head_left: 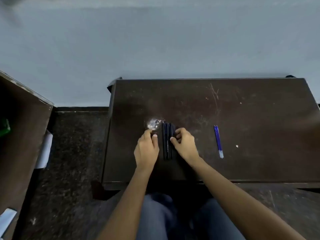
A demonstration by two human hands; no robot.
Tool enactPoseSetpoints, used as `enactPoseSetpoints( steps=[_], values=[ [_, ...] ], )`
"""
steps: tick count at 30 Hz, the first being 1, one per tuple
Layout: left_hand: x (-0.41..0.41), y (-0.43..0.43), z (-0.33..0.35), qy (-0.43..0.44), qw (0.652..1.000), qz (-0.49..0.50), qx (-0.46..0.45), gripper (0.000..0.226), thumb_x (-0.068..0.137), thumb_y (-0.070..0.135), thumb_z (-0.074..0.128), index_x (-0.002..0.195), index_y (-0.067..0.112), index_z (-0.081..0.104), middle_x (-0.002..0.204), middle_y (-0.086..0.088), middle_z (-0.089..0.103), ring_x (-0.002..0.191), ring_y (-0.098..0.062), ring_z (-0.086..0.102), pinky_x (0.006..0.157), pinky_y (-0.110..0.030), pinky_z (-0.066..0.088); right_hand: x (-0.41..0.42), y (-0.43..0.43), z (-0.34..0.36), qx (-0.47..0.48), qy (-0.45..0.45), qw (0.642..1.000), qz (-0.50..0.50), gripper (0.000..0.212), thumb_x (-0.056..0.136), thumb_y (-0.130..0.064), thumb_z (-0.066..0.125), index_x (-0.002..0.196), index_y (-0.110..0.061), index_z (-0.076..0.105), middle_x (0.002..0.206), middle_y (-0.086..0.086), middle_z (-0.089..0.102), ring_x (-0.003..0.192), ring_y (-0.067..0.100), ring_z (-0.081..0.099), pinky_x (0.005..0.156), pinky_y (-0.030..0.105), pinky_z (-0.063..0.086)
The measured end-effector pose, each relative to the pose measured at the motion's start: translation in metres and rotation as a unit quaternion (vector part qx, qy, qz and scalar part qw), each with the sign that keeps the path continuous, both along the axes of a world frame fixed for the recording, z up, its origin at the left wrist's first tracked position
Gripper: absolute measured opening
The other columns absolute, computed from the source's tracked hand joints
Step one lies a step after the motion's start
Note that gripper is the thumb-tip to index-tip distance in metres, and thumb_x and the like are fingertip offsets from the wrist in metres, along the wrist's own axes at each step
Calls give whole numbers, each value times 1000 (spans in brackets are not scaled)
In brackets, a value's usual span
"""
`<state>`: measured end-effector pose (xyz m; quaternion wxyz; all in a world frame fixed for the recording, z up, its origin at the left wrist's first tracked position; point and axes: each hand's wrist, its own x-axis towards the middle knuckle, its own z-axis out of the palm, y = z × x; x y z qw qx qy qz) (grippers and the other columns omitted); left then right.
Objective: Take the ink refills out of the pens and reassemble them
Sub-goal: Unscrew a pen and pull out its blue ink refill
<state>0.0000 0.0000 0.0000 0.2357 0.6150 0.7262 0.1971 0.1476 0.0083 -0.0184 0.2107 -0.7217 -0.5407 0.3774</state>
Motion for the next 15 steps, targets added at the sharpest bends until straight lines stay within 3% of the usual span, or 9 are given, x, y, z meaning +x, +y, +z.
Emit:
enactPoseSetpoints(
  steps=[6,9,13,15],
  values=[
    [-2,-8,-29,-17,998,7,52,30,99,28,44,124,14,54,107,-1,67,100,-16,63,70,-27,46,-4,-1,-22,25,-61,996,-63,20,86,-25,66,101,-11,62,99,6,61,84,20,62,77,32,52],
    [-8,-27,-40,-25,998,-9,63,24,99,28,45,115,15,57,96,2,66,90,-13,64,68,-28,52,-5,-15,-29,8,-105,992,-70,22,88,-26,64,102,-9,62,101,8,61,88,24,62,73,30,47],
    [-10,-57,-42,-44,999,-4,25,16,98,27,46,98,20,60,84,6,63,75,-10,62,64,-32,54,-10,-38,-25,-25,-147,988,-48,20,89,-21,60,100,-5,58,97,12,63,86,29,63,72,36,52],
    [-3,-62,-38,-81,997,6,-6,16,97,26,47,94,21,62,82,5,64,73,-11,62,66,-33,55,-8,-44,-17,-39,-164,985,-36,17,89,-16,59,99,-4,56,92,9,59,86,30,62,66,33,46]
  ],
)
